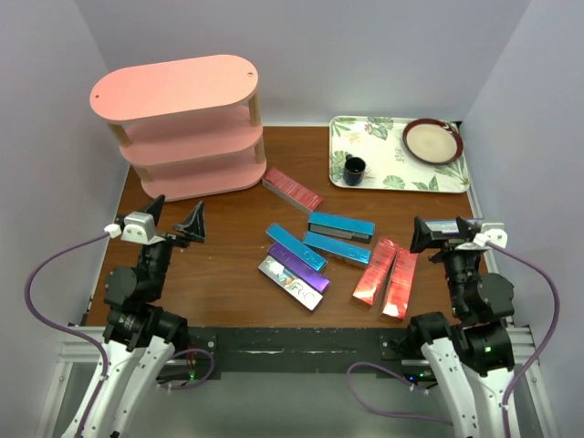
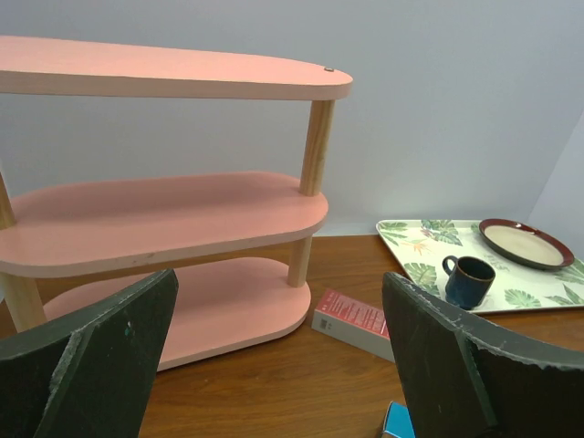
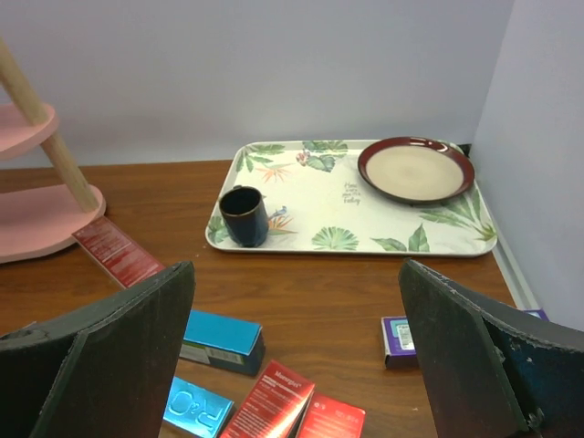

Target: Place and organize the toothpastes onto the shelf

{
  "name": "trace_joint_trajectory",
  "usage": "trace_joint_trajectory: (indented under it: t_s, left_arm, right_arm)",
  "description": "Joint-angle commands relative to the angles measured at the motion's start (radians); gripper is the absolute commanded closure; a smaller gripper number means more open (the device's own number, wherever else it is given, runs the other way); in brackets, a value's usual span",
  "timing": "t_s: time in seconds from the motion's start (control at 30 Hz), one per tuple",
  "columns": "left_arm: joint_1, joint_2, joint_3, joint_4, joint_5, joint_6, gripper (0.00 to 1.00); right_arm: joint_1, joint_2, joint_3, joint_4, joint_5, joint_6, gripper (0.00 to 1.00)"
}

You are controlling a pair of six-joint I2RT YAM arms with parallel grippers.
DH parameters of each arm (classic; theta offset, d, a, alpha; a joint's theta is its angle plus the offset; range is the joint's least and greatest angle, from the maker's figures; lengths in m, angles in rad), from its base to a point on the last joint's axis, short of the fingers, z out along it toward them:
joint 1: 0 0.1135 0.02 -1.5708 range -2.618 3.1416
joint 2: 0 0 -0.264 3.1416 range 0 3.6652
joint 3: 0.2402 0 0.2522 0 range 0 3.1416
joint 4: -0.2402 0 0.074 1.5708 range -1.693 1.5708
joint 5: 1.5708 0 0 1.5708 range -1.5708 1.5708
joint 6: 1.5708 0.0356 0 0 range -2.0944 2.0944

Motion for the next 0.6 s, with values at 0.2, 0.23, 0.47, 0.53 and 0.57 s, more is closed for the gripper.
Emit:
trace_joint_trajectory:
  t_s: [0.2,0.23,0.47,0.53,0.57]
  left_arm:
    - [0.001,-0.012,0.029,0.018,-0.010,-0.013,0.00]
    - [0.001,-0.018,0.029,0.016,-0.010,-0.014,0.00]
    - [-0.001,-0.038,0.028,0.013,-0.010,-0.016,0.00]
    - [-0.001,-0.042,0.028,0.013,-0.008,-0.016,0.00]
    - [-0.002,-0.045,0.028,0.013,-0.007,-0.016,0.00]
  right_arm:
    - [-0.004,0.118,0.171,-0.142,-0.276,0.069,0.01]
    - [-0.004,0.156,0.187,-0.161,-0.304,0.081,0.01]
    - [-0.004,0.274,0.221,-0.252,-0.524,0.225,0.01]
    - [-0.004,0.311,0.219,-0.266,-0.590,0.226,0.01]
    - [-0.004,0.346,0.216,-0.262,-0.684,0.230,0.01]
